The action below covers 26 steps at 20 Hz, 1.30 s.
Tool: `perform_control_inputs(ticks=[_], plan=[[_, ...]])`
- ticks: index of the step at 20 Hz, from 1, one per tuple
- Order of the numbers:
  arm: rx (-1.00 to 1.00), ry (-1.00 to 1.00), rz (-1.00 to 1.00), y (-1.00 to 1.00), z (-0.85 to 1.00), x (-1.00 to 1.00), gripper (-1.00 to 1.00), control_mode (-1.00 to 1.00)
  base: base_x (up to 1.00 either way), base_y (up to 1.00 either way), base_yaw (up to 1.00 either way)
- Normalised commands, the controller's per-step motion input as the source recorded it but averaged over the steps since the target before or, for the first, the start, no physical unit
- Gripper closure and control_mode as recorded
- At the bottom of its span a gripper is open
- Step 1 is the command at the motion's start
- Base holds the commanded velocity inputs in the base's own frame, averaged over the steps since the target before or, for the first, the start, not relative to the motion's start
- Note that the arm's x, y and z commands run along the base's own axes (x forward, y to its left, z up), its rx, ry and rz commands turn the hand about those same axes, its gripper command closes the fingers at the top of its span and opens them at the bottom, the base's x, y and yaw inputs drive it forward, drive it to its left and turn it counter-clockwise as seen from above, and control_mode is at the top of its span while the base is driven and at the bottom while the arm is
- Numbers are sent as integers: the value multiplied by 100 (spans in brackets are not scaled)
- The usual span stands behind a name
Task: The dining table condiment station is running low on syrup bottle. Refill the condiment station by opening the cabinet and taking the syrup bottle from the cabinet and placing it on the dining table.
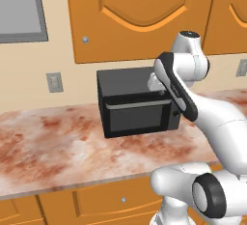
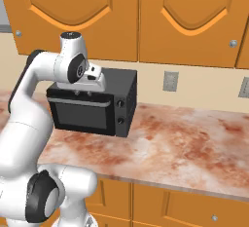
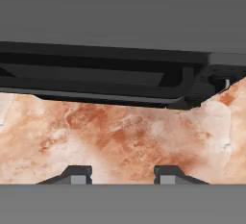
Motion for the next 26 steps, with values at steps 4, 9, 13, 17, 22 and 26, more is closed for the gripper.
perform_control_inputs(ticks=[4, 9, 13, 17, 22, 26], plan=[[-2, -22, 0, 7, -1, -54, -100, -100, 0, 0, 0], [-21, -70, -10, 76, 7, -60, -100, -100, 0, 0, 0], [-5, -36, -12, 94, 5, 0, -100, -100, 0, 0, 0], [0, -35, 0, 97, 30, 9, -100, -100, 0, 0, 0], [7, -37, 10, 84, 44, 14, -100, -100, 0, 0, 0], [18, -40, 16, 44, 45, 1, -100, -100, 0, 0, 0]])
